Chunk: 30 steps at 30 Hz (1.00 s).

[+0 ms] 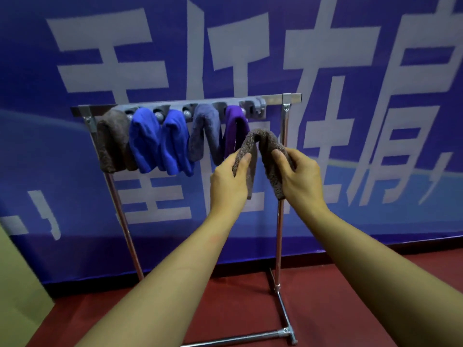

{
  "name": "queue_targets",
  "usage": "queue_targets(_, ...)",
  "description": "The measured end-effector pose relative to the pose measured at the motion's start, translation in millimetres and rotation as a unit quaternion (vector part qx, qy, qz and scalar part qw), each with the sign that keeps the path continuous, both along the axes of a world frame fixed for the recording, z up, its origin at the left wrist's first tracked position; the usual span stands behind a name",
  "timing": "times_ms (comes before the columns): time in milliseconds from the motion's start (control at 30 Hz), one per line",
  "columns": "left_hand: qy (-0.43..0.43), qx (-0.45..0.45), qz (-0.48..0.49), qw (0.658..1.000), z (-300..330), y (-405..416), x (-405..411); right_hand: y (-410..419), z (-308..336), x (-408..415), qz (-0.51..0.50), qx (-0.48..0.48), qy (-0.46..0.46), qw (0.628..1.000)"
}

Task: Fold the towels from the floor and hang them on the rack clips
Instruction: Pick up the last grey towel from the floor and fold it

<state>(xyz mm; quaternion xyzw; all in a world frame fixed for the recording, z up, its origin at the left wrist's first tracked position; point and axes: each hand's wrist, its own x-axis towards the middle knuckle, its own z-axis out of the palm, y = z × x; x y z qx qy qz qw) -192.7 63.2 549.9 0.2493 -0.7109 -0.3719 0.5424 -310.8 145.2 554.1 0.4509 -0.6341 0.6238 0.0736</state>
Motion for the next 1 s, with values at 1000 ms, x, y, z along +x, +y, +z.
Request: queue_targets(1000, -0.006, -0.027, 0.07, 0.997, 7, -101, -131, -121, -5, -107, 0.045, -0.039, -0.029, 0.998)
